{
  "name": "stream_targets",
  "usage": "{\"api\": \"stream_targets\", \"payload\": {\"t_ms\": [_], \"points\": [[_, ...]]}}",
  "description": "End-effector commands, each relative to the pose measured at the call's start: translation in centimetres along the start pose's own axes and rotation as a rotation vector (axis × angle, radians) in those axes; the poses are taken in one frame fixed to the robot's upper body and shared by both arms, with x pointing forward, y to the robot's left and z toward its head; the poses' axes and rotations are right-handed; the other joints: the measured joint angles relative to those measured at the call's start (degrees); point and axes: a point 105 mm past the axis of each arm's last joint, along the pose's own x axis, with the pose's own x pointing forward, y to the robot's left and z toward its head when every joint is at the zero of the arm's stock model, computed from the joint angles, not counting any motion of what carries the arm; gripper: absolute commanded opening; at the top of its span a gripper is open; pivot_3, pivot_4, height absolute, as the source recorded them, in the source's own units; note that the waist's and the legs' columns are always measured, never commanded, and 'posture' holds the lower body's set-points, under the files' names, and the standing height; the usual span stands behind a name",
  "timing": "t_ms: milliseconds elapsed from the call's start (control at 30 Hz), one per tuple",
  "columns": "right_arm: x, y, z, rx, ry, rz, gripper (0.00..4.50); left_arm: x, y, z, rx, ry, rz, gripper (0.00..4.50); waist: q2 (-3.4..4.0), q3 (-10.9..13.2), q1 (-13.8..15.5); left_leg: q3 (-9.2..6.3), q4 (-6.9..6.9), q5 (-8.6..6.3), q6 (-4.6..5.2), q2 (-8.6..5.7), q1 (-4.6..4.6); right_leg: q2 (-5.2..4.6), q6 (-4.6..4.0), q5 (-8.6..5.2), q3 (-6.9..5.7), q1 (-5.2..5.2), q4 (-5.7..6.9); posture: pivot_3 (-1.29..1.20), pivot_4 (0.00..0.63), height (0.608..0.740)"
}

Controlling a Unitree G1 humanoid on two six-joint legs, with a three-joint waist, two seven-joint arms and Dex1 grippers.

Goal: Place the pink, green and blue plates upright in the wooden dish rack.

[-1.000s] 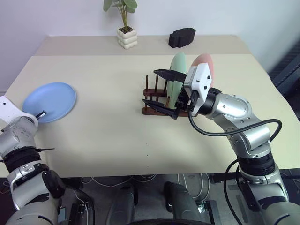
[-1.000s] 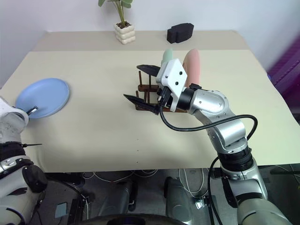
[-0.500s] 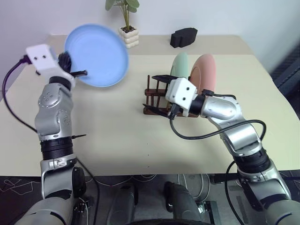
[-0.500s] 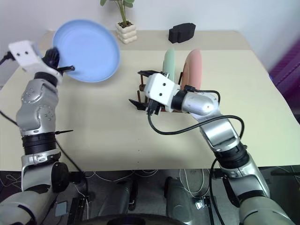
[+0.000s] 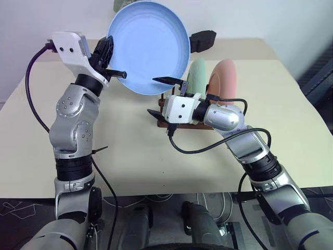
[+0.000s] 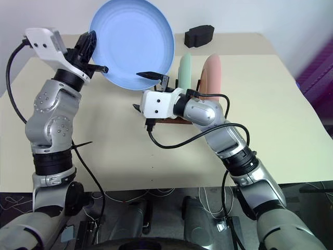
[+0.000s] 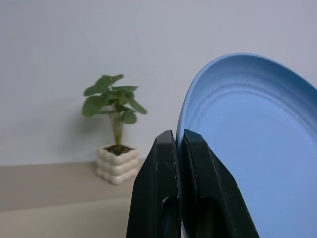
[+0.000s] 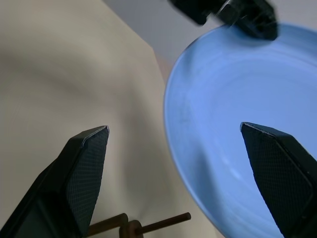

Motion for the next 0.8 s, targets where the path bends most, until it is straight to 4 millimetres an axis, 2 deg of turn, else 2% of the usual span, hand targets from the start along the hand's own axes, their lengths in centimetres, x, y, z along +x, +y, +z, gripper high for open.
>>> {"api": "stream_targets", "payload": {"t_ms": [33, 167, 233, 300, 467, 500, 700, 800], "points": [[0.36, -1.39, 0.63, -0.12, -0.017, -0.048, 4.36, -0.31, -0.64, 2.47, -0.014, -0.074, -0.053, 0.03, 0.0, 0.0, -0.02, 0.0, 0.0, 0.0, 0.0, 0.0, 0.0, 0.0, 0.0, 0.0, 0.0, 0.0, -0.01, 0.0, 0.15, 0.737], [0.55, -1.33, 0.28, -0.17, -0.008, -0.041, 4.36, -0.54, -1.32, 2.64, -0.038, -0.071, -0.095, 0.03, 0.0, 0.0, 0.04, -0.01, 0.0, 0.0, 0.0, 0.0, 0.0, 0.01, 0.0, 0.0, 0.0, 0.0, 0.0, 0.0, 0.15, 0.737], [0.62, -1.32, 0.32, -0.188, -0.011, -0.04, 3.8, -0.62, -1.44, 2.72, -0.043, -0.072, -0.104, 0.0, 0.0, 0.0, 0.02, -0.01, 0.0, 0.0, 0.0, -0.01, 0.0, 0.01, 0.0, 0.0, 0.01, 0.01, -0.01, 0.0, 0.15, 0.737], [0.64, -1.38, 0.33, -0.211, -0.011, -0.041, 3.0, -0.68, -1.42, 2.61, -0.042, -0.066, -0.105, 0.0, 0.0, 0.0, -0.02, -0.02, 0.0, 0.0, 0.0, 0.0, 0.0, 0.02, -0.01, 0.0, 0.0, 0.0, 0.01, 0.0, 0.15, 0.737], [0.61, -1.36, 0.24, -0.237, -0.007, -0.04, 0.42, -0.64, -1.48, 2.27, -0.043, -0.055, -0.106, 0.0, 0.0, 0.01, -0.01, -0.02, 0.0, 0.0, -0.01, 0.0, 0.0, 0.02, -0.01, 0.0, 0.0, 0.01, 0.0, 0.0, 0.15, 0.737], [0.61, -1.36, 0.23, -0.237, -0.007, -0.04, 0.05, -0.63, -1.49, 2.24, -0.044, -0.054, -0.105, 0.0, 0.0, 0.01, -0.03, -0.02, 0.0, 0.0, -0.01, 0.0, 0.0, 0.02, -0.01, 0.0, 0.0, 0.01, 0.01, 0.0, 0.15, 0.737], [0.58, -1.31, 0.27, -0.247, -0.009, -0.042, 0.05, -0.63, -1.54, 2.16, -0.074, -0.057, -0.104, 0.0, 0.0, 0.01, 0.0, -0.02, 0.0, 0.01, -0.02, 0.0, 0.0, 0.02, -0.01, 0.0, 0.0, 0.01, 0.0, 0.0, 0.15, 0.737], [0.55, -1.52, 0.48, -0.27, -0.013, -0.058, 0.0, -0.7, -1.1, 2.53, -0.115, -0.082, -0.085, 1.0, 0.0, 0.01, 0.01, -0.03, 0.0, 0.01, -0.02, 0.0, 0.01, 0.02, -0.01, 0.0, 0.0, 0.01, 0.01, 0.0, 0.15, 0.737]]}}
